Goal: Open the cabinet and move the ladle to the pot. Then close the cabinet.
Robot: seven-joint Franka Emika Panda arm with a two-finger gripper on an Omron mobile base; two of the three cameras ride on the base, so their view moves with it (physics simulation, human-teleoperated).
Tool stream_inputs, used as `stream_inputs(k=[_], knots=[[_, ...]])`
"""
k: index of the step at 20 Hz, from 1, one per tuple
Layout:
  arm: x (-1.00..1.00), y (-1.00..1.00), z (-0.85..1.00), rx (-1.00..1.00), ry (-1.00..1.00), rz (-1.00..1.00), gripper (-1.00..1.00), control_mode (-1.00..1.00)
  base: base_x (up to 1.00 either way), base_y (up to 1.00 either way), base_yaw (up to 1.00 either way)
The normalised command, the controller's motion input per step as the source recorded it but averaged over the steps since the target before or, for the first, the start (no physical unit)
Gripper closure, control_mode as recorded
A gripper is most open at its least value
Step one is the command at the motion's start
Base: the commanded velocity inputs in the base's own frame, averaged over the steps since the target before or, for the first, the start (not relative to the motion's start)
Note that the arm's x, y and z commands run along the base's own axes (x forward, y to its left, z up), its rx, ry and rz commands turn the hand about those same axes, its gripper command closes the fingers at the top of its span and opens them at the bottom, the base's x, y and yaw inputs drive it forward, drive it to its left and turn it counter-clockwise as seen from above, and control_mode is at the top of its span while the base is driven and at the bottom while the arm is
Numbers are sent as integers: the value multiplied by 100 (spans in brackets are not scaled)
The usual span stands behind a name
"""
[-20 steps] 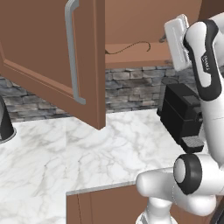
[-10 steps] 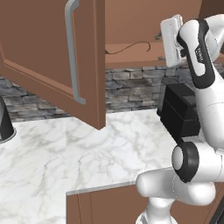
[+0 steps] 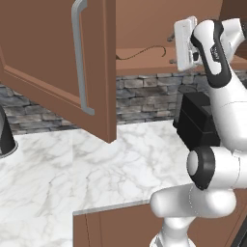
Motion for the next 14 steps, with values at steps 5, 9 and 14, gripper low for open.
stream_inputs(k=[5,9,14], knots=[[17,0,0,3,0,0,-100,-100,0,0,0],[24,0,0,2,0,0,-100,-100,0,0,0],[38,0,0,1,0,0,-100,-100,0,0,0]])
